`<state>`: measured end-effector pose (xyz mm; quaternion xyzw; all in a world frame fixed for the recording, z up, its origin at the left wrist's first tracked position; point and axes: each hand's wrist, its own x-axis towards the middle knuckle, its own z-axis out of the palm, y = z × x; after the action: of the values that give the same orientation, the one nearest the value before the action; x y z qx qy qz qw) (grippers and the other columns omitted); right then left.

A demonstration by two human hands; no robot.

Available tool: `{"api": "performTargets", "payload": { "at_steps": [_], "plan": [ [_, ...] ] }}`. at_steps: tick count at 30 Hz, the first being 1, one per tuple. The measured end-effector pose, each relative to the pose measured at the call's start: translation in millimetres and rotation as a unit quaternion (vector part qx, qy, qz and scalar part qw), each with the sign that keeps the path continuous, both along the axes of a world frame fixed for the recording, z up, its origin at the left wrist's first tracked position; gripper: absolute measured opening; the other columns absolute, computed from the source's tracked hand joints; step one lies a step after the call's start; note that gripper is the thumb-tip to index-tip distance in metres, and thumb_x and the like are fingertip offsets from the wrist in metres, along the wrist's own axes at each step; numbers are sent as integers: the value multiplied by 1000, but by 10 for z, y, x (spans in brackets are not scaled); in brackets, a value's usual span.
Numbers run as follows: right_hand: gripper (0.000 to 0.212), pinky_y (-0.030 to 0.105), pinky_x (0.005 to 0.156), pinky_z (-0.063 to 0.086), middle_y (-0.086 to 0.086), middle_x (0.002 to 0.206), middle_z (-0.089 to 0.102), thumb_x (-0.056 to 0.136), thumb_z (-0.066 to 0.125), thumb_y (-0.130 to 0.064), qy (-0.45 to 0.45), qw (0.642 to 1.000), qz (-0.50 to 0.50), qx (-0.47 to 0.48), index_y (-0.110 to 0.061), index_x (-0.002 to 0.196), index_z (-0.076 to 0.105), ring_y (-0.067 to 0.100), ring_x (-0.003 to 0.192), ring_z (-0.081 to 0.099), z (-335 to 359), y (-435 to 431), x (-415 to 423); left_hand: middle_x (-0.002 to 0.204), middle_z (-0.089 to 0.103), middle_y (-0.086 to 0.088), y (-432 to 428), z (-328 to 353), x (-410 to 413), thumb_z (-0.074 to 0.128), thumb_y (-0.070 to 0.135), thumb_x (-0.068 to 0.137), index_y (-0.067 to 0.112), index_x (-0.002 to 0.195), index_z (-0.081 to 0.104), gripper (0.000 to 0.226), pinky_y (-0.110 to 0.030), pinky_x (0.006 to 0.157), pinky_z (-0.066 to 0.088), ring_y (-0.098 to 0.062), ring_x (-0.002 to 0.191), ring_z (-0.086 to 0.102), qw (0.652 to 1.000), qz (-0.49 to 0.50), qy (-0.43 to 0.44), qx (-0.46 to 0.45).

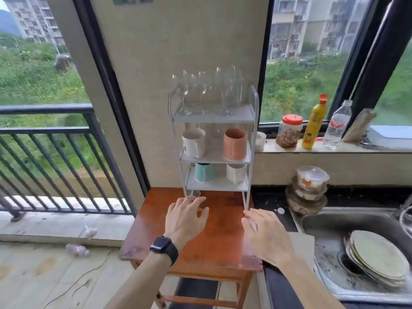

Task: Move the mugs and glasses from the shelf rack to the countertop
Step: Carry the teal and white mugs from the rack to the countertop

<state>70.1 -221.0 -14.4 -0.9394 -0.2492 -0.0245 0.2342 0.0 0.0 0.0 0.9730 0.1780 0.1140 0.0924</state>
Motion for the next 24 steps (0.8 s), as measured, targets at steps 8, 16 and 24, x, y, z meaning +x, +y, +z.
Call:
{"api": "performTargets", "payload": {
  "at_steps": [8,16,24],
  "plan": [
    [60,36,108,40,-2,138,60,97,48,-49,280,951,-45,123,-33,153,31,24,127,55,-284,577,1140,134,62,4,375,-424,1139,51,54,93,34,142,41,54,-30,90,51,-12,103,65,913,98,55,-393],
    [51,40,98,55,8,118,67,97,60,-34,486,800,-106,336,-37,143,38,21,101,71,-716,1015,1854,116,65,0,573,-620,1838,65,47,91,40,145,30,64,-39,82,61,-22,94,74,735,173,23,-655],
    [46,41,98,54,10,122,61,94,55,-55,535,718,-131,425,-23,128,51,27,104,71,-656,1254,2034,124,59,-6,801,-785,2005,57,61,89,26,120,53,47,-51,98,53,-28,107,67,658,154,1,-737]
  ]
}}
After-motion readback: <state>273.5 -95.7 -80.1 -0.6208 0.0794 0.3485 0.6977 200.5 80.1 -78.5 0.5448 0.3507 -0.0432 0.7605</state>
